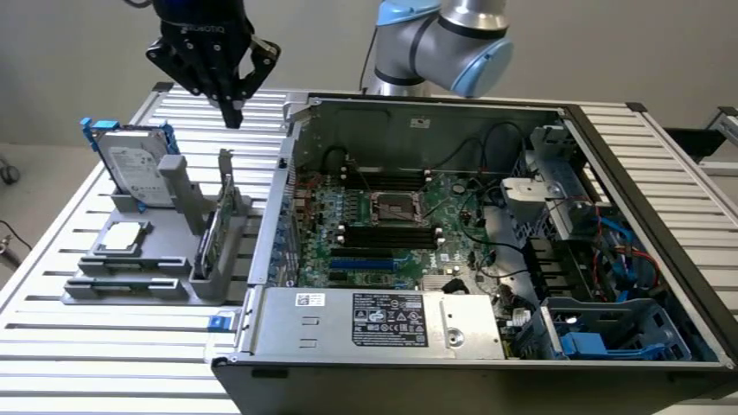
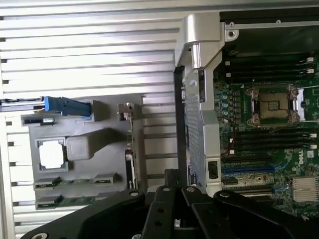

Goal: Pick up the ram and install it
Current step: 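Reach for the ram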

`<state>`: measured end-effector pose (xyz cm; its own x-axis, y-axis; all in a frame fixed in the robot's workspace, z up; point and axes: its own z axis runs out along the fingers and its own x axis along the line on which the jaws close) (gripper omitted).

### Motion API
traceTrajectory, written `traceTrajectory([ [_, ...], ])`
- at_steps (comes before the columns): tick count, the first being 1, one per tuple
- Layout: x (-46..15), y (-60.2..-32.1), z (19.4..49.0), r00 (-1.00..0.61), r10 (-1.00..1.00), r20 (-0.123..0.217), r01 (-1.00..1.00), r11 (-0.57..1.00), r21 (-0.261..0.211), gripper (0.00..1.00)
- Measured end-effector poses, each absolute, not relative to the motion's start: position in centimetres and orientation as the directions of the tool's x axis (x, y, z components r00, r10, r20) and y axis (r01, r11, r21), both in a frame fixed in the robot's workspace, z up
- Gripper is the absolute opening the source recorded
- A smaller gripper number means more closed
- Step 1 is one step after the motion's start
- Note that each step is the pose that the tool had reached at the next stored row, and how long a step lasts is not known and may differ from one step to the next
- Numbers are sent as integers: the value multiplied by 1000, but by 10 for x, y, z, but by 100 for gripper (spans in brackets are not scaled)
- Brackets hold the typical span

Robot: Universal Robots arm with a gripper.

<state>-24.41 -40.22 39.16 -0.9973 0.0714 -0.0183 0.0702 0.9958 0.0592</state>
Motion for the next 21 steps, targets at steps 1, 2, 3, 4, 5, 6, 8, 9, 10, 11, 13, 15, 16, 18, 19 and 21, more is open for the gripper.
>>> traceTrajectory([
  [1,-249,-402,392,-997,71,-18,70,996,59,11],
  [2,-253,-403,391,-997,71,-18,70,996,59,11],
  [3,-258,-403,391,-997,71,-18,70,996,59,11],
  [4,-262,-403,391,-997,71,-18,70,996,59,11],
  [5,-267,-403,391,-997,71,-18,70,996,59,11],
  [6,-271,-403,391,-997,71,-18,70,996,59,11],
  [8,-281,-404,391,-997,71,-18,70,996,59,11],
  [9,-285,-404,391,-997,71,-18,70,996,59,11],
  [10,-290,-404,391,-997,71,-18,70,996,59,11],
  [11,-294,-404,390,-997,71,-18,70,996,59,11],
  [13,-303,-405,390,-997,71,-18,70,996,59,11],
  [15,-312,-406,390,-997,71,-18,70,996,59,11],
  [16,-315,-406,389,-997,71,-18,70,996,59,11],
  [18,-321,-407,389,-997,71,-18,70,996,59,11],
  [19,-324,-408,388,-997,71,-17,70,996,59,11],
  [21,-328,-410,387,-997,71,-15,70,996,59,11],
])
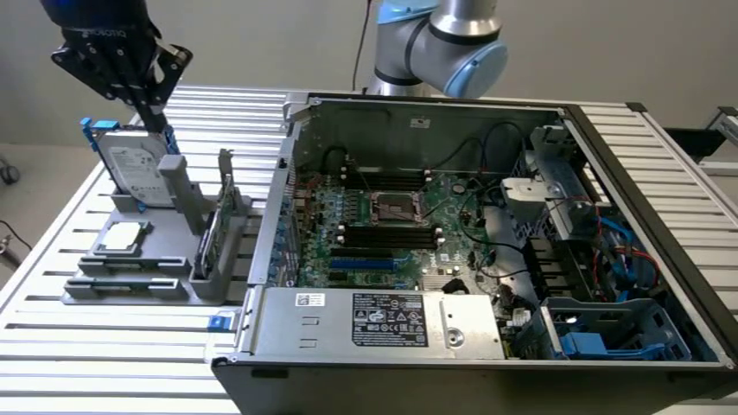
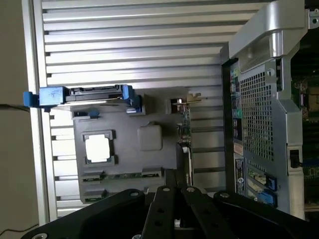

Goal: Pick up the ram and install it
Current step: 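Reach for the ram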

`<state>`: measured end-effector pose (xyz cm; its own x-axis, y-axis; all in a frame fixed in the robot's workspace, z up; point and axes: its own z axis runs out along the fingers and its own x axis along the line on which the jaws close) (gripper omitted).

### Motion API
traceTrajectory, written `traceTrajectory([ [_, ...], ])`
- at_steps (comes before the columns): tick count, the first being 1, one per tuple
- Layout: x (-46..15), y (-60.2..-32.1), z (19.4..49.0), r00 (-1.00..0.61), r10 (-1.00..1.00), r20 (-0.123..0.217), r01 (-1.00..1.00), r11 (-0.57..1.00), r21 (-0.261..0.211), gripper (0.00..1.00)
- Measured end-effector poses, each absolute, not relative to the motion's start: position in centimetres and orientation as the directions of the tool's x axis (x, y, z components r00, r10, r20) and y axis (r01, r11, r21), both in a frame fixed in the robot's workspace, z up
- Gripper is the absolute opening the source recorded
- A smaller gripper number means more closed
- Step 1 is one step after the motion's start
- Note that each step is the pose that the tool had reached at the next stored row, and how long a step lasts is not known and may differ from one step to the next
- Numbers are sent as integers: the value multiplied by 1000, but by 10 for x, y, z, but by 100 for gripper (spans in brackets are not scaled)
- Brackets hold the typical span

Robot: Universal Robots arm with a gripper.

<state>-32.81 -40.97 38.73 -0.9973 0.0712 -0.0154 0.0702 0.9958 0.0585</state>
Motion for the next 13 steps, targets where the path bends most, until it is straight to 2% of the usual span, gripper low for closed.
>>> traceTrajectory([
  [13,-348,-422,377,-997,71,10,72,996,57,11],
])
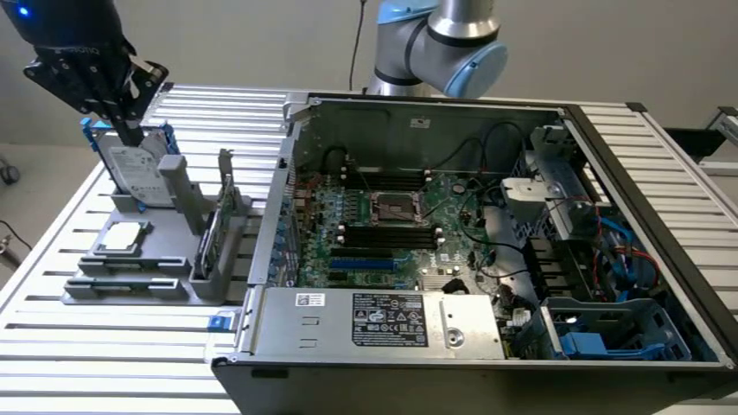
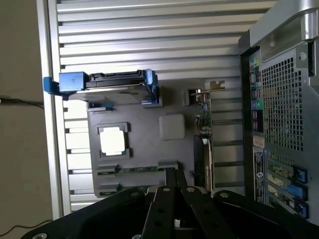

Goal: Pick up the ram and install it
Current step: 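Reach for the ram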

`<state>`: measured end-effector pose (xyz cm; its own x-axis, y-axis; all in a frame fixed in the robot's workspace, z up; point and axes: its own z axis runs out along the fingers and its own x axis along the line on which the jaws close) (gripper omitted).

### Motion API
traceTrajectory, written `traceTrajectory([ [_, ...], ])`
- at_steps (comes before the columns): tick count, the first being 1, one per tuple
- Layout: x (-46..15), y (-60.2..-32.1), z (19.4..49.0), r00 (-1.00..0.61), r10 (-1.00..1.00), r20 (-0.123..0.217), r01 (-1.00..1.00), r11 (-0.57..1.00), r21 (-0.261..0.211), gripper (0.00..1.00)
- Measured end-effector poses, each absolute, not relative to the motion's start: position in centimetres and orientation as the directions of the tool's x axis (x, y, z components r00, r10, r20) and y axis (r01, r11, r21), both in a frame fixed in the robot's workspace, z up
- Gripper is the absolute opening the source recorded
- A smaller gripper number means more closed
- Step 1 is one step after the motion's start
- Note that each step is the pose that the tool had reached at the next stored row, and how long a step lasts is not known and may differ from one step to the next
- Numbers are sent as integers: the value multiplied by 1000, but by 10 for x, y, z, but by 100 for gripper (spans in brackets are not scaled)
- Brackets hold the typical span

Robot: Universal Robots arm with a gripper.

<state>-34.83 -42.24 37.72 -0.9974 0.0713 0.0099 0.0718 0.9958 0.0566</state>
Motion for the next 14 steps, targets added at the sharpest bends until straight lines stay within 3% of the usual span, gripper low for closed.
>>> traceTrajectory([
  [14,-363,-438,368,-997,71,28,72,996,55,11],
])
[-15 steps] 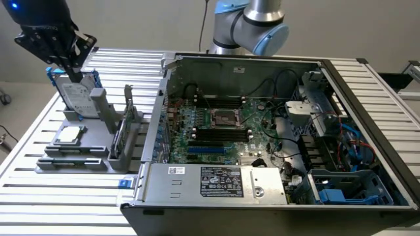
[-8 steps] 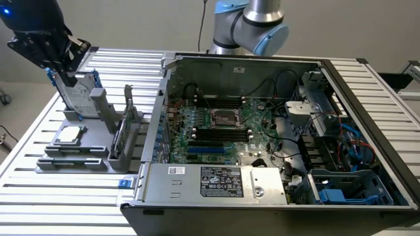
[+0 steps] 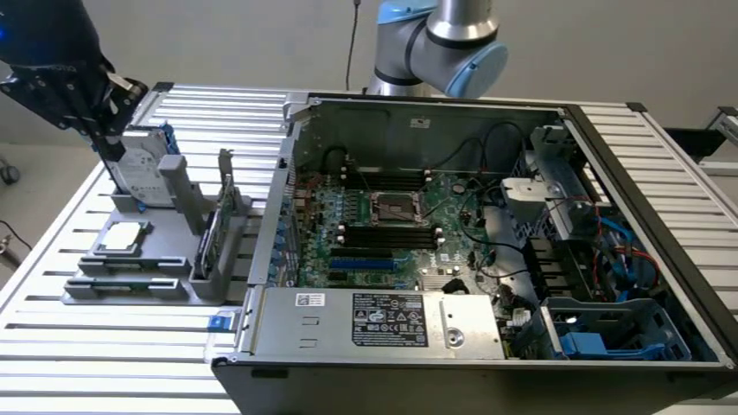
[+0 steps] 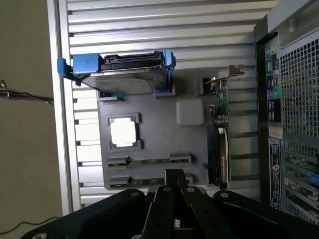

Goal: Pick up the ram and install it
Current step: 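Reach for the ram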

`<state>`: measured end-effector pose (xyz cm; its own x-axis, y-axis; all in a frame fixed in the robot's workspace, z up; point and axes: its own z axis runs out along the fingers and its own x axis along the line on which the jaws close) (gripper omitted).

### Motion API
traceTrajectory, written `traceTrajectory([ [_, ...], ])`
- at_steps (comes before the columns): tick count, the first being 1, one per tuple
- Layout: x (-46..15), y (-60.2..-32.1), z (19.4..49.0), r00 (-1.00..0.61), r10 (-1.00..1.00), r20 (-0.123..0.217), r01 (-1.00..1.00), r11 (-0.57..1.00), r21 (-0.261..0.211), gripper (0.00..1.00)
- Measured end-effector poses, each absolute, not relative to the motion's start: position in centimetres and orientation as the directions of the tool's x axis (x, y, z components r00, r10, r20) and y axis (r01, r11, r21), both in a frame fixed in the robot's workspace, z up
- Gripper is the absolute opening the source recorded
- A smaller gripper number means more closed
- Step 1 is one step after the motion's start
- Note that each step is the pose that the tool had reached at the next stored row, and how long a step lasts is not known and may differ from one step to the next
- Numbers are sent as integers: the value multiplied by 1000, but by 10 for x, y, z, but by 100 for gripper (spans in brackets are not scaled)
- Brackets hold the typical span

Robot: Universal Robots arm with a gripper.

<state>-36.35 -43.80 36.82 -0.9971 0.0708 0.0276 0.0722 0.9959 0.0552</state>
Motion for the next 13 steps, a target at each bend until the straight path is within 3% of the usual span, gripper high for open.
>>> traceTrajectory([
  [13,-378,-454,359,-997,70,39,73,996,54,11],
])
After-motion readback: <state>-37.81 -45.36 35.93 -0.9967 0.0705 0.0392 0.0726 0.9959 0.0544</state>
